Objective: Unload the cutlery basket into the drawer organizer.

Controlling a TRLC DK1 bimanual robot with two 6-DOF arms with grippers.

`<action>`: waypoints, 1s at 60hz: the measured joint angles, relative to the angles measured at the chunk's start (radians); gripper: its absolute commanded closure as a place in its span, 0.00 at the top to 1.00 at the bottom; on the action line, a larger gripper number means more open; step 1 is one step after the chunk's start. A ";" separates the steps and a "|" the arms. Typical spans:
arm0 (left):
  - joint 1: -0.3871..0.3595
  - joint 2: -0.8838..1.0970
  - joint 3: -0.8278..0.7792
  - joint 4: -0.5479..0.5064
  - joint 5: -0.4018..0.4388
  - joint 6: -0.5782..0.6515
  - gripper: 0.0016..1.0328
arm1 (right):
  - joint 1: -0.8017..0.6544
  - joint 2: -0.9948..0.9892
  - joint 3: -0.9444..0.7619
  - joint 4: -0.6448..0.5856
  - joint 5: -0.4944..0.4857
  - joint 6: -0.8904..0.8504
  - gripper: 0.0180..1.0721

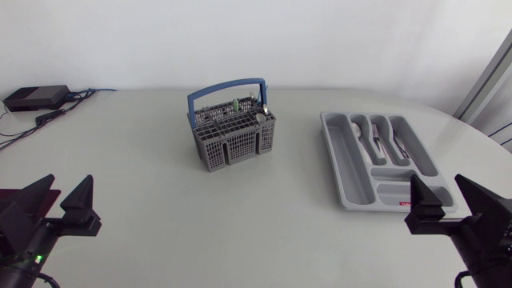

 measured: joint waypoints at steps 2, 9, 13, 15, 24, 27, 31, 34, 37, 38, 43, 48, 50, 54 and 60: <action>0.000 0.000 0.000 0.000 0.000 0.000 0.96 | 0.000 0.000 0.000 0.000 0.000 0.000 0.96; 0.000 0.000 0.000 0.000 0.000 0.000 0.96 | 0.002 0.000 0.000 0.000 0.000 0.000 0.96; 0.000 0.000 0.000 0.000 0.000 0.000 0.96 | 0.006 0.000 0.000 0.000 0.000 0.000 0.96; 0.000 0.000 0.000 0.000 0.000 0.000 0.96 | 0.007 0.000 0.000 0.000 0.000 0.000 0.96; 0.000 0.000 0.000 0.012 0.000 -0.001 0.96 | 0.016 0.000 0.000 0.000 0.000 0.000 0.96; 0.000 0.000 0.000 0.023 0.000 -0.008 0.96 | 0.027 0.000 0.000 0.000 0.000 0.000 0.96; 0.000 0.000 0.000 0.028 0.000 -0.019 0.96 | 0.048 0.000 0.000 0.000 0.002 0.000 0.96; 0.001 0.000 0.003 0.017 0.000 -0.026 0.96 | 0.065 0.000 0.000 0.000 0.005 0.000 0.96; 0.005 0.001 0.011 0.002 0.000 -0.026 0.96 | 0.081 0.000 0.000 0.000 0.008 0.000 0.96; 0.007 0.002 0.018 -0.002 0.000 -0.026 0.96 | 0.089 0.000 0.000 0.000 0.009 0.000 0.96; 0.007 0.047 0.074 -0.031 0.000 -0.027 0.96 | 0.120 0.001 0.001 0.001 0.027 0.000 0.95; 0.004 0.180 0.176 -0.043 0.000 -0.036 0.96 | 0.148 0.023 0.014 0.008 0.034 0.000 0.95; -0.001 0.234 0.214 -0.044 0.000 -0.043 0.96 | 0.152 0.043 0.024 0.013 0.034 0.000 0.95; -0.023 0.351 0.288 -0.045 0.001 -0.053 0.96 | 0.153 0.113 0.050 0.050 0.035 0.000 0.95; -0.075 0.483 0.357 -0.045 0.000 -0.056 0.96 | 0.154 0.255 0.103 0.085 0.035 0.000 0.95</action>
